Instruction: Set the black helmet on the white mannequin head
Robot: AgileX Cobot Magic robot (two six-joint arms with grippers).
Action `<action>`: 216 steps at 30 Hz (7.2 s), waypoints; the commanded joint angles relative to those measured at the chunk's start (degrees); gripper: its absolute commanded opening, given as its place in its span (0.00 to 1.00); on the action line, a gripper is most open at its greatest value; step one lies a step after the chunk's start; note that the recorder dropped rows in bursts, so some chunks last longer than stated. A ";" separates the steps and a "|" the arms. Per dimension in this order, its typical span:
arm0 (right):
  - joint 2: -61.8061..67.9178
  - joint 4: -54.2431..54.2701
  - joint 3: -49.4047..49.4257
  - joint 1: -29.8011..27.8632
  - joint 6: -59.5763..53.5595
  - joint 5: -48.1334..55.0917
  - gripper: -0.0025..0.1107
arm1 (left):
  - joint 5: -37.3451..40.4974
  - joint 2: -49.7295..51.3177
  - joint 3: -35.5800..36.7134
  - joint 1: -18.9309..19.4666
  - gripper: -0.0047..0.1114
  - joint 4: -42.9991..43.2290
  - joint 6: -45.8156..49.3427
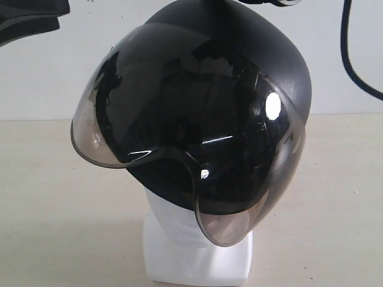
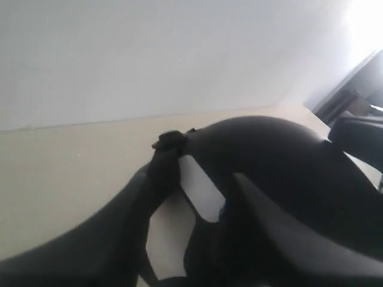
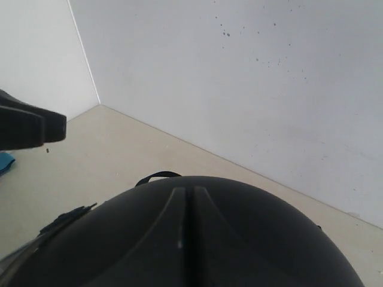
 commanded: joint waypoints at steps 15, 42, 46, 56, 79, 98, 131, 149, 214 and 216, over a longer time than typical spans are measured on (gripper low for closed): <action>0.98 -0.76 0.74 0.21 -0.36 5.39 0.02 | -8.77 11.43 -0.95 0.09 0.51 2.36 -1.05; 0.98 -0.76 0.74 0.21 -0.36 5.27 0.02 | -15.71 15.50 -0.95 -1.51 0.25 2.36 -1.05; 0.98 -0.76 0.74 0.21 -0.36 5.27 0.02 | -15.71 15.50 -0.95 -1.51 0.42 2.36 -1.05; 0.98 -0.76 0.74 0.21 -0.36 5.27 0.02 | -15.71 15.50 -0.95 -1.51 0.46 -2.33 -1.05; 0.98 -1.67 -4.47 0.21 -0.82 5.97 0.02 | -15.71 18.49 2.11 -1.13 0.08 2.36 -0.02; 0.98 -4.21 -8.85 0.21 -1.04 9.79 0.02 | -15.52 18.49 13.22 -0.68 0.08 2.36 5.05; 0.98 -5.08 -8.85 0.21 -1.46 10.69 0.02 | -15.71 18.38 9.86 0.10 0.45 0.93 3.49; 0.98 -7.06 -8.85 0.21 -1.46 11.21 0.02 | -15.71 10.12 8.68 4.61 0.45 2.36 3.25; -2.50 7.00 -8.63 0.21 -16.43 33.67 0.02 | -15.71 29.41 -36.16 -25.56 0.08 2.36 2.44; -2.36 7.00 -8.63 0.21 -16.36 36.18 0.02 | -15.71 29.41 -36.16 -25.56 0.08 2.36 2.03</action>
